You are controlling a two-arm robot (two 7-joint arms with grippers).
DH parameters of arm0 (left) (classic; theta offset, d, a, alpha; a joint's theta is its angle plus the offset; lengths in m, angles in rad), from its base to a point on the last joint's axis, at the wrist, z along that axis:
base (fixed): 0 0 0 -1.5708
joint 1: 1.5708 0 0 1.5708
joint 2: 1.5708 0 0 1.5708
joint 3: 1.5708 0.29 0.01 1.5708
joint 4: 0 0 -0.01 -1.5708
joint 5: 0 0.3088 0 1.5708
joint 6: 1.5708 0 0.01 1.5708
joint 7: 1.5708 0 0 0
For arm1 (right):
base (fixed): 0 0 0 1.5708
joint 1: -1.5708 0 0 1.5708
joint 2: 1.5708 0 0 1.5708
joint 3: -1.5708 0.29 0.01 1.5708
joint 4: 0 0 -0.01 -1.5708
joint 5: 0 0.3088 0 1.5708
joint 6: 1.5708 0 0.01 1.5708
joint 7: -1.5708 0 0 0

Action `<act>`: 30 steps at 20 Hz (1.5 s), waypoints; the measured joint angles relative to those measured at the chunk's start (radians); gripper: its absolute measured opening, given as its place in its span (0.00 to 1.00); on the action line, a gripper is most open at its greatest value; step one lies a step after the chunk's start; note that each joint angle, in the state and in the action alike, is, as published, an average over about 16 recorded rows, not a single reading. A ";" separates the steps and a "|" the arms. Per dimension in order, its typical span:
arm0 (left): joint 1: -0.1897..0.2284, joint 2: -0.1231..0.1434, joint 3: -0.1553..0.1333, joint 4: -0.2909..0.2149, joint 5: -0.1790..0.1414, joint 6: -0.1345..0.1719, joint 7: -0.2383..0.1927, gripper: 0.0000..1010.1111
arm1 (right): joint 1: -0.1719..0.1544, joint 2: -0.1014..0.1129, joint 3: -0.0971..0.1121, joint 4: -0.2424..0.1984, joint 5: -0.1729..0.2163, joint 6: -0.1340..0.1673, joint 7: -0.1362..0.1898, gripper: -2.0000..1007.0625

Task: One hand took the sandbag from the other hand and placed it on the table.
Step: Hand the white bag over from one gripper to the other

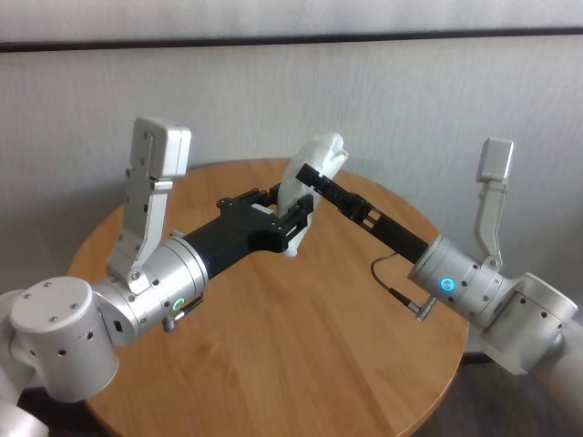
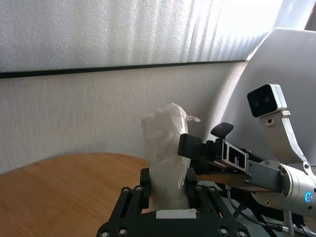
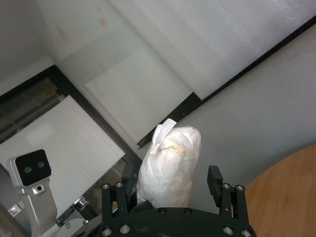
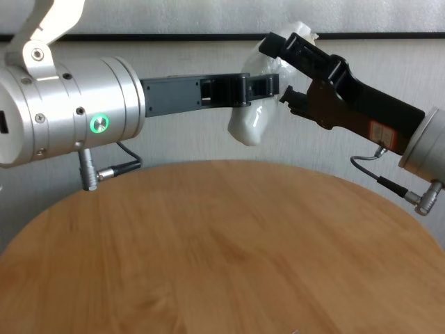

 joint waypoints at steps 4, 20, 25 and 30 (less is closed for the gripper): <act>0.000 0.000 0.000 0.000 0.000 0.000 0.000 0.44 | -0.001 0.001 0.001 -0.002 -0.002 -0.001 0.000 0.84; 0.000 0.000 0.000 0.000 0.000 0.000 0.000 0.44 | -0.002 0.004 0.000 -0.006 -0.002 -0.004 -0.003 0.59; 0.000 0.000 0.000 0.000 0.000 0.000 0.000 0.44 | -0.002 0.007 -0.005 -0.008 0.004 -0.009 -0.006 0.59; 0.000 0.000 0.000 0.000 0.000 0.000 0.000 0.44 | -0.001 0.011 -0.012 -0.010 0.012 -0.014 -0.009 0.59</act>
